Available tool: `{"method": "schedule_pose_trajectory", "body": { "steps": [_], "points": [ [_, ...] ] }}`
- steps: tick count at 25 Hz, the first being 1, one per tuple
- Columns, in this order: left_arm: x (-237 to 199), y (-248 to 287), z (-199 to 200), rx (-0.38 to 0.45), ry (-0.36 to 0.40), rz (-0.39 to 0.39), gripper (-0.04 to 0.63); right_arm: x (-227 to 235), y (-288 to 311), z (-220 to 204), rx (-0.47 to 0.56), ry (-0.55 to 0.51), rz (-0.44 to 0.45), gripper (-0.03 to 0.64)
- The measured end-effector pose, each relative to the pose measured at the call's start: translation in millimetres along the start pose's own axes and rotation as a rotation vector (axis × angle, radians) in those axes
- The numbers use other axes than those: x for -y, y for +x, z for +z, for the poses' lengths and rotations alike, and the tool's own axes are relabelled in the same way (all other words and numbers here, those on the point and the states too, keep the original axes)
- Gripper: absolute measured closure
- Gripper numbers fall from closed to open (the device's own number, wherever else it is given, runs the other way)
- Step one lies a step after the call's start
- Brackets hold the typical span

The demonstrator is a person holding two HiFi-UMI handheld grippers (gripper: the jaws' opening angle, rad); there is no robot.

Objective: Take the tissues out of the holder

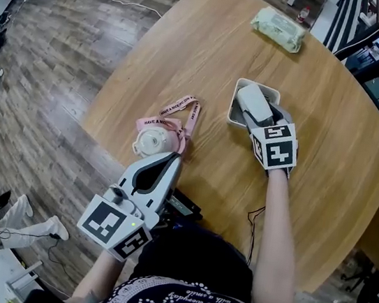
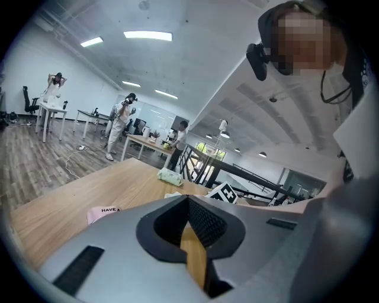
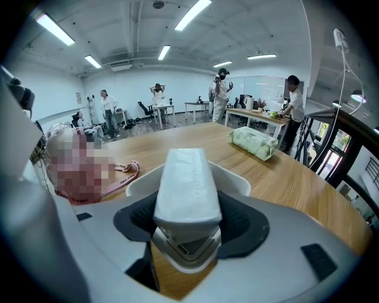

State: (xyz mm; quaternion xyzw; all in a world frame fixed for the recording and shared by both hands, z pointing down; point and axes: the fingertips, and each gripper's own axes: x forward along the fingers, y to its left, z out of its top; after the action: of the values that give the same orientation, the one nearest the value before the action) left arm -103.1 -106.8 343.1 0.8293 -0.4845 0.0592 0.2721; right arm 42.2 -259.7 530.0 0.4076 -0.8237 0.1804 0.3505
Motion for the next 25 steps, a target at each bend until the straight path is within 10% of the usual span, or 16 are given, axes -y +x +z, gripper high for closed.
{"method": "schedule_pose_trajectory", "body": {
  "steps": [25],
  "points": [
    [-2.4, -7.7, 6.2, 0.033, 0.02, 0.021, 0.591, 7.9, -13.9, 9.7, 0.032, 0.003, -0.068, 0.345]
  ]
}}
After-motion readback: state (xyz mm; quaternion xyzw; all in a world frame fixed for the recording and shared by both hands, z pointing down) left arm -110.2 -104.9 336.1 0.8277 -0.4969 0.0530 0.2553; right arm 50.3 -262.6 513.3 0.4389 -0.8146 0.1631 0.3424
